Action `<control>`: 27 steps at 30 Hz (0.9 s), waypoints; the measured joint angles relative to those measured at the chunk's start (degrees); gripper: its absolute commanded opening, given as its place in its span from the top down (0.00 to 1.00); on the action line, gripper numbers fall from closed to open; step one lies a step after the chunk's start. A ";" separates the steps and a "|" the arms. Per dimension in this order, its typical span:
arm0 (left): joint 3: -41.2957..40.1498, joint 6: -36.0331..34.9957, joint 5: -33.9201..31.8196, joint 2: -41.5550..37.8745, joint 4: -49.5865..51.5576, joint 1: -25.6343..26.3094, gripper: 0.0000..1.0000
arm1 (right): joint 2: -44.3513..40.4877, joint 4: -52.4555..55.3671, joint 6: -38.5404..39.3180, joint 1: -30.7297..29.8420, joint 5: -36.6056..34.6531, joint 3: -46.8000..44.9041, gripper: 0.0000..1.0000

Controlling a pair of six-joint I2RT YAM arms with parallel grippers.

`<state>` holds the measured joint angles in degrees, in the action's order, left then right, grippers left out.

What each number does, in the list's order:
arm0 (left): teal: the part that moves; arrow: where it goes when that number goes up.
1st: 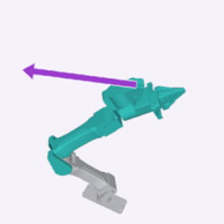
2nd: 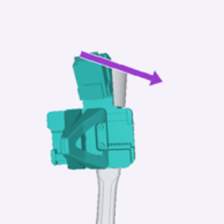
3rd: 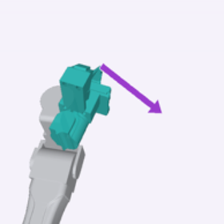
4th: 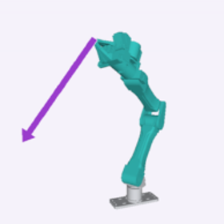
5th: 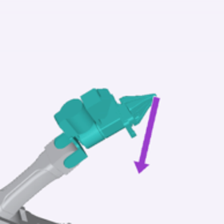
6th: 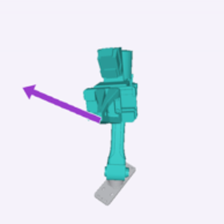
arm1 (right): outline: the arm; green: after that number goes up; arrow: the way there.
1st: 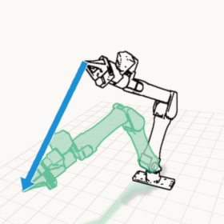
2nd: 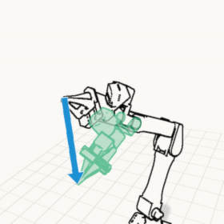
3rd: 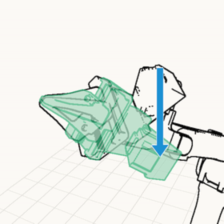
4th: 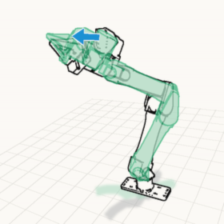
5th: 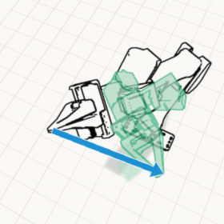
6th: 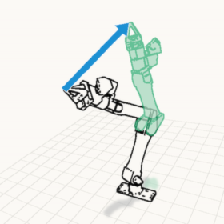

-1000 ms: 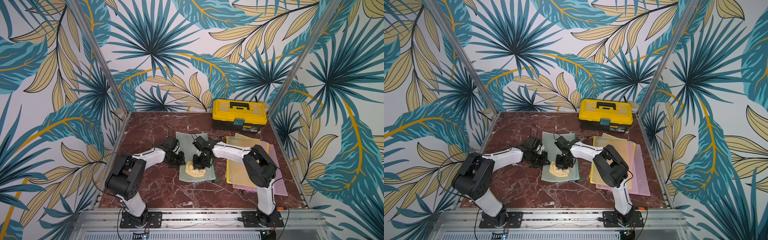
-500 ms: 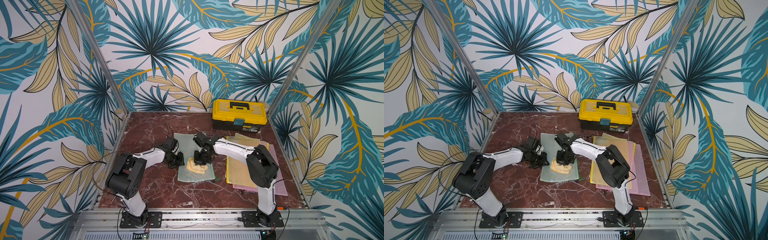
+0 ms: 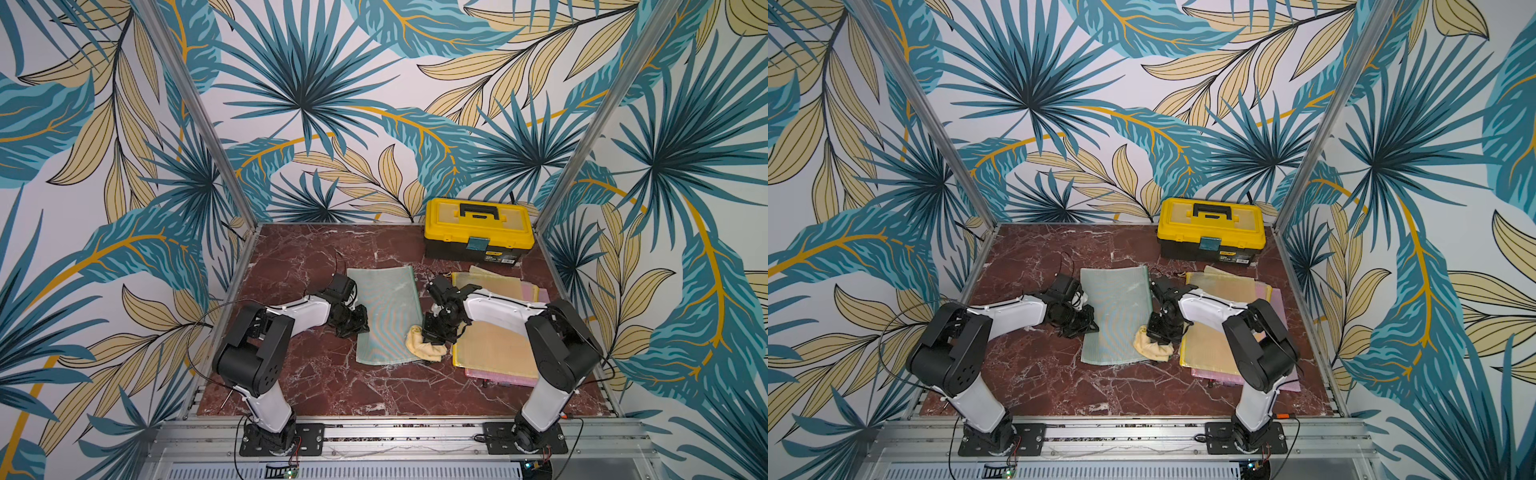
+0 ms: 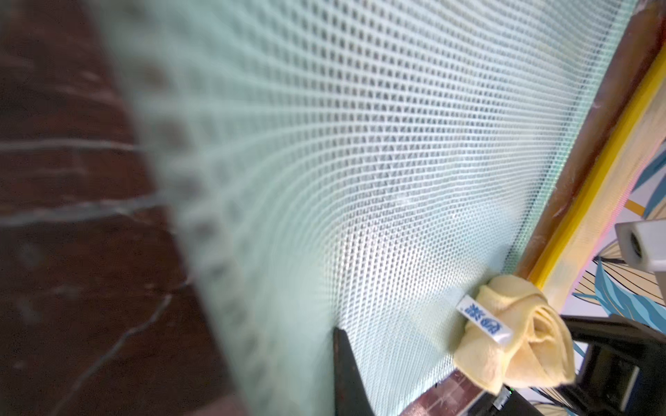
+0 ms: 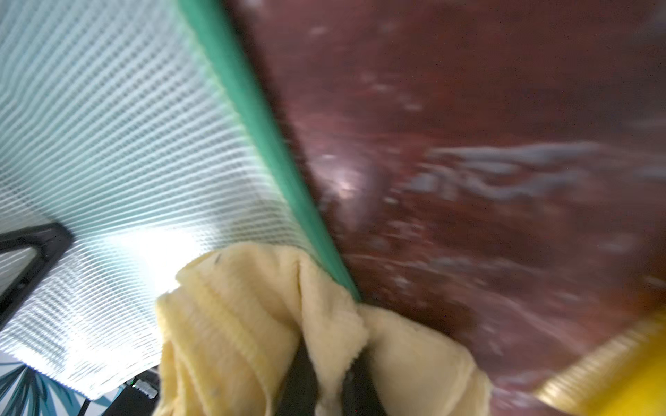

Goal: Wipe the document bag
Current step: Wipe the dirt from the document bag.

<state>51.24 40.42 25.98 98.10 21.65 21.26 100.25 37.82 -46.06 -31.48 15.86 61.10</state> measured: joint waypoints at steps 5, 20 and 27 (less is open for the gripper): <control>0.07 0.00 -0.13 0.31 0.00 -0.37 1.00 | 4.66 3.61 -0.63 -9.27 -2.21 7.82 1.00; 0.13 -0.20 0.94 0.39 0.07 -0.48 1.00 | 0.55 -4.35 -2.29 -3.58 2.99 -1.75 1.00; 0.13 -0.92 1.36 0.39 -0.04 -0.72 1.00 | 4.79 5.42 0.85 -2.89 -0.96 12.68 1.00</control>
<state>51.37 39.51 27.33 98.50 21.61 20.53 105.03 43.24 -45.21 -34.37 14.90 73.78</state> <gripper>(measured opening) 0.043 0.104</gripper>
